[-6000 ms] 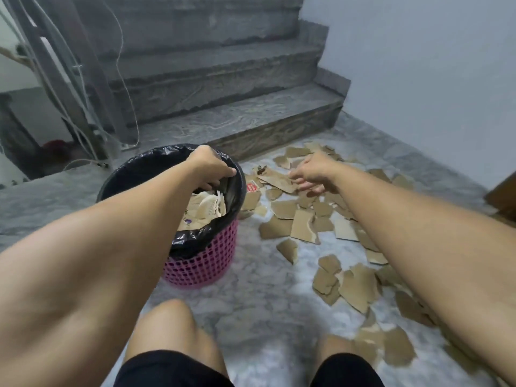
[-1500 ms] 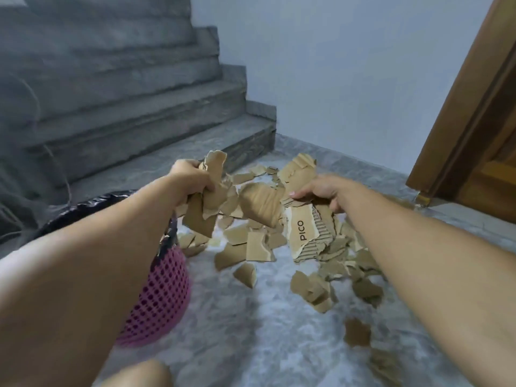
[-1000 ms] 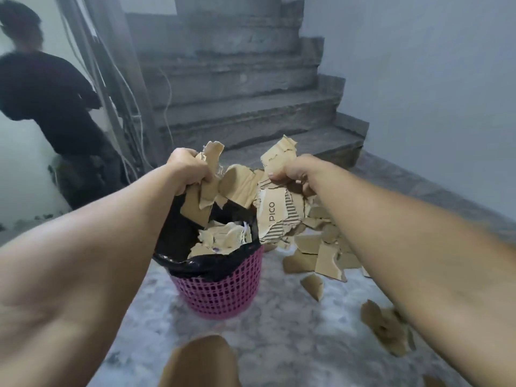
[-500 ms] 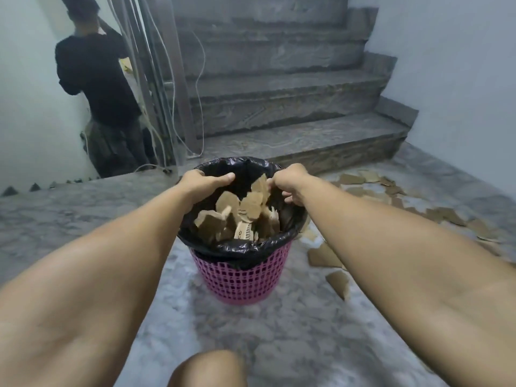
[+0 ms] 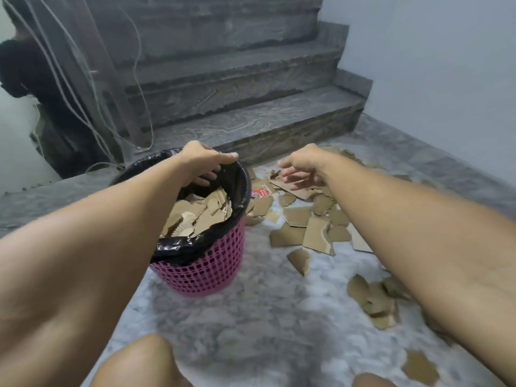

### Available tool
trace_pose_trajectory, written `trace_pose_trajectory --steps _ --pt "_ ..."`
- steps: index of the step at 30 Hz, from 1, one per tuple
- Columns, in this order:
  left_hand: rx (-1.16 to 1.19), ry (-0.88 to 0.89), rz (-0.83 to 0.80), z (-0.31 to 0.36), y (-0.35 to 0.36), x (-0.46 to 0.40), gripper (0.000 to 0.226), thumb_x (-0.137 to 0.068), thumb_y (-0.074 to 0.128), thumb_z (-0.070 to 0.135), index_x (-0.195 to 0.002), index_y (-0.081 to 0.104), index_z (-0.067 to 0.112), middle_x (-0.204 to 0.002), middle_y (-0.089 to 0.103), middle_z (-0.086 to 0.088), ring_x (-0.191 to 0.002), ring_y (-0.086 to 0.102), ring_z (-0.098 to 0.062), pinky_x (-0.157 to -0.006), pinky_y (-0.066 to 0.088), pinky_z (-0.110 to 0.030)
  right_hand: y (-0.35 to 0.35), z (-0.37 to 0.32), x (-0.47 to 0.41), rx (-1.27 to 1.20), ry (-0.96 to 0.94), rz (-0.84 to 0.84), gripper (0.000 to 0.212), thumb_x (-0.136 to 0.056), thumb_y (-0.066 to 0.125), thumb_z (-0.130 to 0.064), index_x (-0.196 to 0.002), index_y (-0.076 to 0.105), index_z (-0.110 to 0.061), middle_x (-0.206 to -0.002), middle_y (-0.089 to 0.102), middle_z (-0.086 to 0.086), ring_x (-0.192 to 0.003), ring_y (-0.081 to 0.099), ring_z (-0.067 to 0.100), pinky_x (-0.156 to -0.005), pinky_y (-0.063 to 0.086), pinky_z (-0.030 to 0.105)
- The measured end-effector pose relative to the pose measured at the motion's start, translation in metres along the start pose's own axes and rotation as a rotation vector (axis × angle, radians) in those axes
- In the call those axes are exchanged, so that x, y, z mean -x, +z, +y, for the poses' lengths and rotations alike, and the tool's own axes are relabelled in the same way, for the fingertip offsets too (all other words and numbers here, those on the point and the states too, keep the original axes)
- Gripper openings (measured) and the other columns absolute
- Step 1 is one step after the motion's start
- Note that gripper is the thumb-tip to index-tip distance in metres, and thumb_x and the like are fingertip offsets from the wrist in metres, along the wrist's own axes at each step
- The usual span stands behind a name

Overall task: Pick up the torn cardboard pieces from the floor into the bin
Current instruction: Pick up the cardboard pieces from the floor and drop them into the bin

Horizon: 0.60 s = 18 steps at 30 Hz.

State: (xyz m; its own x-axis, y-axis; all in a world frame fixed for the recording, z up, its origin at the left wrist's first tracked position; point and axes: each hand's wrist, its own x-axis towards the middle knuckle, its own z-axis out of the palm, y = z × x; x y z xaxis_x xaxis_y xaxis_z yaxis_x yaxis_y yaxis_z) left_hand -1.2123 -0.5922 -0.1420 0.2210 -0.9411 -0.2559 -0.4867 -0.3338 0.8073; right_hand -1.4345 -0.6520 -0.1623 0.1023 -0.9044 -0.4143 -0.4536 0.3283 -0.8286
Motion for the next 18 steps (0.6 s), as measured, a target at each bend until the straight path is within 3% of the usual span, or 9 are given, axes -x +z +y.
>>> trace_pose_trajectory --steps 3,7,13,18 --pt "-0.007 0.047 -0.058 0.029 0.052 -0.007 0.043 -0.076 0.078 0.044 -0.100 0.066 0.010 -0.100 0.069 -0.011 -0.078 0.066 -0.020 -0.071 0.059 -0.032 -0.042 0.036 -0.005 0.019 0.080 -0.016 0.008 -0.094 0.064 -0.020 -0.090 0.062 -0.014 -0.090 0.064 0.006 -0.073 0.062 0.016 -0.073 0.058 0.035" --pt "-0.079 0.055 -0.169 0.050 0.115 -0.020 0.049 -0.075 0.080 0.040 -0.104 0.067 0.003 -0.098 0.069 -0.012 -0.068 0.063 -0.018 -0.057 0.057 -0.029 -0.098 0.089 -0.010 0.048 0.180 -0.002 0.014 -0.096 0.062 -0.026 -0.088 0.060 -0.015 -0.090 0.062 0.003 -0.067 0.060 0.013 -0.071 0.056 0.034" --pt "-0.209 0.008 -0.315 0.052 0.213 -0.037 0.048 -0.078 0.077 0.043 -0.106 0.067 0.005 -0.101 0.068 -0.010 -0.083 0.065 -0.022 -0.077 0.058 -0.039 -0.181 0.178 -0.012 0.043 0.351 0.056 0.015 -0.098 0.058 -0.027 -0.091 0.056 -0.014 -0.075 0.056 0.001 -0.061 0.055 0.011 -0.063 0.056 0.030" --pt "-0.352 -0.050 -0.381 0.036 0.280 -0.057 0.054 -0.079 0.075 0.044 -0.110 0.066 0.001 -0.098 0.065 -0.012 -0.087 0.063 -0.025 -0.075 0.055 -0.036 -0.224 0.254 -0.024 0.045 0.471 0.081 0.015 -0.097 0.059 -0.025 -0.108 0.060 -0.013 -0.083 0.057 0.003 -0.064 0.055 0.012 -0.063 0.056 0.032"
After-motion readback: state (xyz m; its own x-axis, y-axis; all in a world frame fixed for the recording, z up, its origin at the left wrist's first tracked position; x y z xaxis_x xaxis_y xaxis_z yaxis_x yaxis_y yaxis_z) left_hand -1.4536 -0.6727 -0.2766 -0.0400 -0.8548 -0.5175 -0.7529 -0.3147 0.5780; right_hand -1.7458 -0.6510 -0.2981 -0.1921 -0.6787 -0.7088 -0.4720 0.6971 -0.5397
